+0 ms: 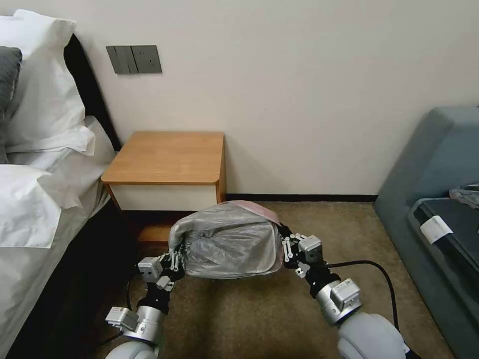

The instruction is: Pick up the garbage bag from the table and place it over the trash can.

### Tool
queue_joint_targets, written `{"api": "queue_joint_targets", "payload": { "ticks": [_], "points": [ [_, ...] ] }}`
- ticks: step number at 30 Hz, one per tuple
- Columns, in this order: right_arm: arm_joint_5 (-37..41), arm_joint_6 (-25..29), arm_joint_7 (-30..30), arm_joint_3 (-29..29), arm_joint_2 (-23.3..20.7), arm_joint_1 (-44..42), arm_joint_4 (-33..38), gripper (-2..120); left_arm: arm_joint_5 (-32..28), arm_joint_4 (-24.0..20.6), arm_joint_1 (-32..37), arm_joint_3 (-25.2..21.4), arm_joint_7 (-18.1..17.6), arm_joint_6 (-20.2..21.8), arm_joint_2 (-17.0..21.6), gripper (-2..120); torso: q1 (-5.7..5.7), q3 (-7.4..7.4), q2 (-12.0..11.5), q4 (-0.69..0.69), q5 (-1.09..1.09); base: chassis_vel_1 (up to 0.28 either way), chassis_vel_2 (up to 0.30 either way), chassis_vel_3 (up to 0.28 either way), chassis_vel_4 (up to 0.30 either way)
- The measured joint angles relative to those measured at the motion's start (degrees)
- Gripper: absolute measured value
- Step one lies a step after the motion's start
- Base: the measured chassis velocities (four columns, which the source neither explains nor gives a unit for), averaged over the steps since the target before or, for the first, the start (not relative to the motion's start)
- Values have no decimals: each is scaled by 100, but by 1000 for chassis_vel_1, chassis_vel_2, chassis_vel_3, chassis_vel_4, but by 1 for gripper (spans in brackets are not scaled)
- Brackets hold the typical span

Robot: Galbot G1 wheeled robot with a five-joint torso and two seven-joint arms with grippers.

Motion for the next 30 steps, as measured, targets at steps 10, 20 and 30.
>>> {"api": "queue_joint_targets", "payload": {
  "ticks": [10, 20, 30],
  "points": [
    [14, 1, 35, 0, -10, 140, -306, 0, -889, -226, 74, 52, 407, 135, -7, 3, 0, 0, 0, -1, 1, 0, 0, 0, 0],
    [12, -2, 118, -31, -53, 501, -869, 0, -1557, -512, 170, 81, 456, 512, 27, 4, 0, 0, 0, 0, 1, 0, 0, 0, 0],
    [-118, 25, 173, -67, -79, 787, -1332, 0, -1612, -624, 287, 132, 374, 626, 20, 6, 0, 0, 0, 0, 1, 0, 0, 0, 0]
  ]
}}
